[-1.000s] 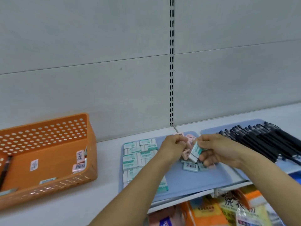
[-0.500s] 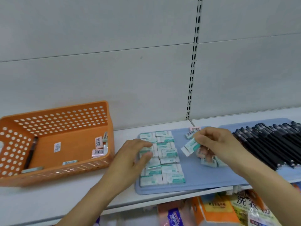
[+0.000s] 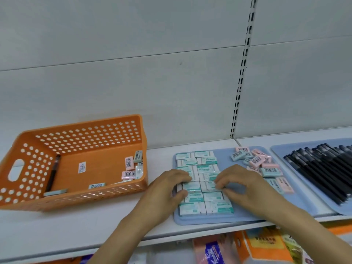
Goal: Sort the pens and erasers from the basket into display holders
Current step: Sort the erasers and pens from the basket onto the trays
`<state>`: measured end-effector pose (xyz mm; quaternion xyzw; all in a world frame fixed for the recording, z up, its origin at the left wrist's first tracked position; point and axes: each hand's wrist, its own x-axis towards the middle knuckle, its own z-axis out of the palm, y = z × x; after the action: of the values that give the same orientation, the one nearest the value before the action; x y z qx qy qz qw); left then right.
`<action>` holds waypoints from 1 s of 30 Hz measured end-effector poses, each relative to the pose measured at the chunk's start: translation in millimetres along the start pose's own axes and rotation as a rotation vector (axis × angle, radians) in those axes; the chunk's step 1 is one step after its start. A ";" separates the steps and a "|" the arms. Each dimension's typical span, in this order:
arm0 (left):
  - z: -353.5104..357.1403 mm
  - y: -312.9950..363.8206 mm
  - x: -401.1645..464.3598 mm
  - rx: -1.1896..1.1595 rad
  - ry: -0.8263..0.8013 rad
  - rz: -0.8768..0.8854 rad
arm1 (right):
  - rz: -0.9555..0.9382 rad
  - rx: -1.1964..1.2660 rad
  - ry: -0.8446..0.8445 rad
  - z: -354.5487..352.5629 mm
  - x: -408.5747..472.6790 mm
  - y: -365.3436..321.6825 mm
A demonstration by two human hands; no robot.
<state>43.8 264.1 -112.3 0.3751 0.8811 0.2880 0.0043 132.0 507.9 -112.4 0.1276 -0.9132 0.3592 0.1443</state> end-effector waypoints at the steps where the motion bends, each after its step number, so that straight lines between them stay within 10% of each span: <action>1: -0.3 0.4 -0.2 0.006 -0.006 0.006 | -0.011 -0.036 0.003 2.5 -0.4 0.2; 8: -22.3 36.4 -10.1 0.075 0.040 0.079 | -0.052 -0.082 0.112 3.4 14.8 -20.7; 15: -140.7 35.5 -23.2 -0.111 0.427 0.024 | -0.053 0.134 0.159 9.7 67.6 -77.1; 23: -163.3 -65.9 18.9 0.123 -0.267 -0.313 | -0.180 -0.020 0.046 37.5 144.8 -127.9; 30: -136.3 -87.9 41.0 0.125 -0.334 -0.296 | -0.264 -0.254 0.012 53.4 180.9 -144.5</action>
<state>-74.0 174.0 -34.9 0.2837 0.9297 0.1629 0.1692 4.0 345.0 3.9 0.2252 -0.9255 0.2198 0.2106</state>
